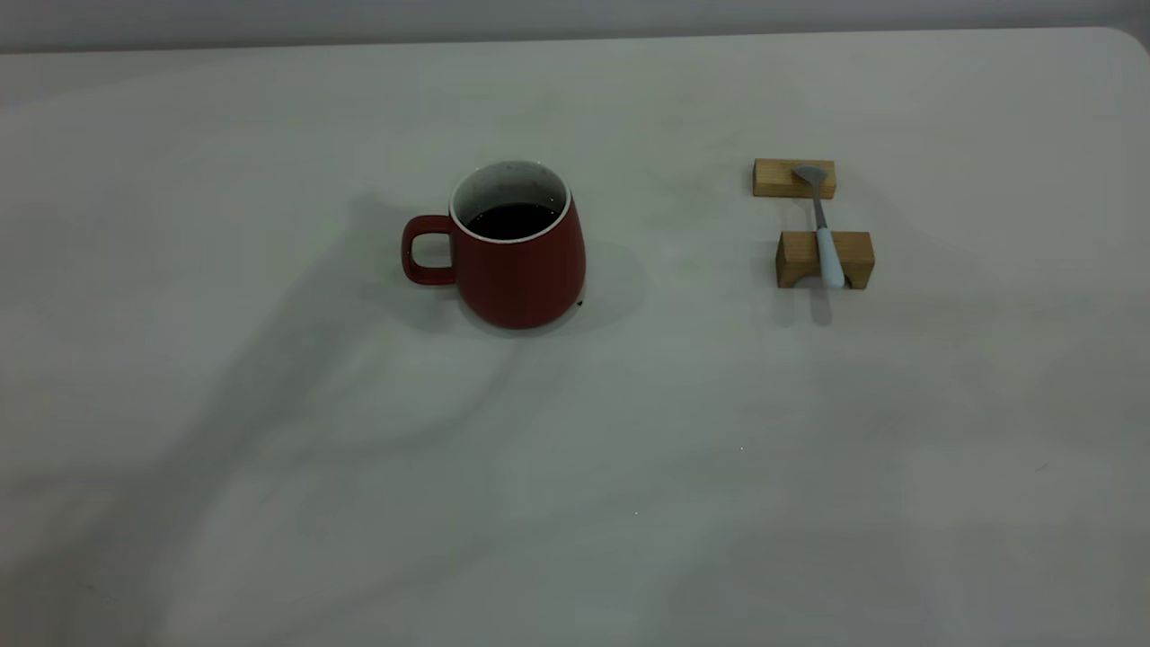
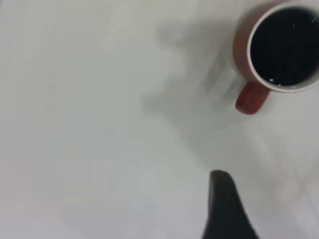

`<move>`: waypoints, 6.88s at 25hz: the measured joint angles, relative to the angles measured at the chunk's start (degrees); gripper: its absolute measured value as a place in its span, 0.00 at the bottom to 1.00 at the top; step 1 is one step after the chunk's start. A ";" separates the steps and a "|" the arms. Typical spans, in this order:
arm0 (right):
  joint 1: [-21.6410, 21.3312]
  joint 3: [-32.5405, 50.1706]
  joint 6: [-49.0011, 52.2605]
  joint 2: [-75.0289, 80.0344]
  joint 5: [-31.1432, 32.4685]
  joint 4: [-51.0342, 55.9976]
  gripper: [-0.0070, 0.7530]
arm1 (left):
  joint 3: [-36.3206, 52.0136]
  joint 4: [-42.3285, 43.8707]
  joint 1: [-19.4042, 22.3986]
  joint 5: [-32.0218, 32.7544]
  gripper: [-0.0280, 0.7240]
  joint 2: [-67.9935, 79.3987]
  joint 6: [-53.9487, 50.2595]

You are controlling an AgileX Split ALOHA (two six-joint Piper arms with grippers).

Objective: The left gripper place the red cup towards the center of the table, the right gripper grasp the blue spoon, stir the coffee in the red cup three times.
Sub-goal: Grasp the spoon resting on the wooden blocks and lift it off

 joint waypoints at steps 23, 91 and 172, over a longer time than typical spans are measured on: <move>0.00 0.00 -0.01 -0.04 0.00 0.00 0.63 | 25.61 0.16 0.00 4.01 0.45 -55.25 -30.84; 0.00 -10.88 0.02 35.62 -9.40 4.50 0.82 | 76.37 -1.80 26.32 1.83 0.45 -115.17 -34.23; 15.43 -55.48 -1.78 129.08 -26.07 5.98 0.19 | 76.42 -1.80 26.32 1.85 0.45 -115.19 -34.23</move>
